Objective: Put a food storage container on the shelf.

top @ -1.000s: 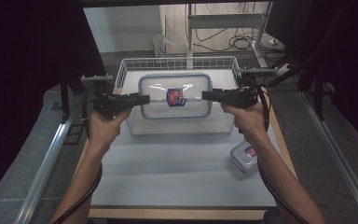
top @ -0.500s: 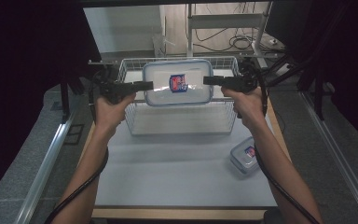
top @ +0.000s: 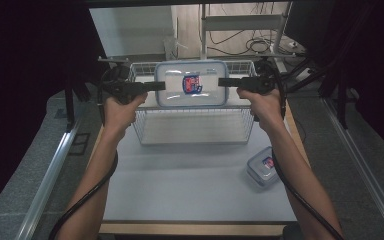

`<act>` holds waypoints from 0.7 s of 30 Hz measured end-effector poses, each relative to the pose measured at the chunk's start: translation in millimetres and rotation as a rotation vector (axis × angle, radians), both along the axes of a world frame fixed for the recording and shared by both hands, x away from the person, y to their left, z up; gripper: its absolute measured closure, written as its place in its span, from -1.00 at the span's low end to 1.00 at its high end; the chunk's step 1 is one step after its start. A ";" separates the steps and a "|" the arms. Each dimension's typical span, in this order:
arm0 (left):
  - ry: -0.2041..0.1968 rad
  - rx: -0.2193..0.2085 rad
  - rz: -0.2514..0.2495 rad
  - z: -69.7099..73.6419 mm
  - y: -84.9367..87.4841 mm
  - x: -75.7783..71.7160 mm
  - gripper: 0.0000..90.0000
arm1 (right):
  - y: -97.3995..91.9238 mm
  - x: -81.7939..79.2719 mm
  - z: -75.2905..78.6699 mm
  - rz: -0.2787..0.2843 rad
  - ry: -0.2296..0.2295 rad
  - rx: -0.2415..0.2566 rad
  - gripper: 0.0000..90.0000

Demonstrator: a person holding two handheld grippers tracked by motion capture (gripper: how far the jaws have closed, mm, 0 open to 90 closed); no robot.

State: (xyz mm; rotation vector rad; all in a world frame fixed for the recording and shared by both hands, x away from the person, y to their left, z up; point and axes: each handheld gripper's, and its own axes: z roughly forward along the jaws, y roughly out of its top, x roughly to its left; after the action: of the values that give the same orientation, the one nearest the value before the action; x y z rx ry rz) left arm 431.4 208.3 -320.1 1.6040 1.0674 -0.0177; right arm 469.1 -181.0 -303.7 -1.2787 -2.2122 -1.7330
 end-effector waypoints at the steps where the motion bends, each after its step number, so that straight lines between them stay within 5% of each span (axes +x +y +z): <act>1: 0.000 -0.001 0.000 -0.3 0.1 0.6 0.12 | 0.3 0.3 -0.2 -0.002 -0.002 -0.001 0.09; 14: 0.018 -0.035 0.028 -5.6 0.7 9.6 0.06 | 3.9 10.0 -3.4 -0.040 -0.024 -0.015 0.00; 21: 0.010 0.028 0.077 -7.7 -3.7 15.1 -0.02 | 9.8 12.0 -7.5 -0.062 -0.052 -0.093 -0.09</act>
State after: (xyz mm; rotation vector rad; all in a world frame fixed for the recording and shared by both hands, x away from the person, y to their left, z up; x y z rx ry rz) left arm 446.5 204.6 -327.8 1.5881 1.1406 0.0406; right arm 481.2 -171.2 -311.2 -1.3507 -2.3322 -1.7216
